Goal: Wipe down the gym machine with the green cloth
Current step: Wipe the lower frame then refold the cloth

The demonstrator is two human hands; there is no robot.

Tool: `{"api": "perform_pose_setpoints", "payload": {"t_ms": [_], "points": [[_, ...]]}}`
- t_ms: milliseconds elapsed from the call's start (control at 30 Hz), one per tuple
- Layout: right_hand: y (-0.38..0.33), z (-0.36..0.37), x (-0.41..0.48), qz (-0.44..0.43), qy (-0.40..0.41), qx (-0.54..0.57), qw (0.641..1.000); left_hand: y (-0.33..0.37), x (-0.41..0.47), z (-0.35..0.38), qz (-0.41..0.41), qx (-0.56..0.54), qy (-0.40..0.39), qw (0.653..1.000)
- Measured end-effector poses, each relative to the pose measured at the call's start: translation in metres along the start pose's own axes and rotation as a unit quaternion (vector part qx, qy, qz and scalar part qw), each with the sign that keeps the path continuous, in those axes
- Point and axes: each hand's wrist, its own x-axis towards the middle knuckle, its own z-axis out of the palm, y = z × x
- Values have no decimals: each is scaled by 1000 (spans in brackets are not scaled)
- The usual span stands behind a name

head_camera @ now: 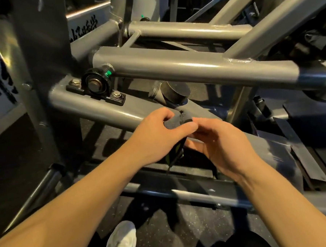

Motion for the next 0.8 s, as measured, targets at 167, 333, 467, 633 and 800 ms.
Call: {"api": "perform_pose_setpoints", "payload": {"t_ms": [167, 333, 467, 633, 800], "points": [[8, 2, 14, 5, 28, -75, 997, -12, 3, -13, 21, 70, 82, 994], [11, 22, 21, 85, -42, -43, 995, -10, -3, -19, 46, 33, 13, 998], [2, 38, 37, 38, -38, 27, 998, -13, 1, -32, 71, 55, 27, 996], [-18, 59, 69, -167, 22, -215, 962, -29, 4, -60, 11, 113, 182, 977], [-2, 89, 106, -262, -33, -500, 825, -57, 6, -77, -105, 290, 283, 908]]}}
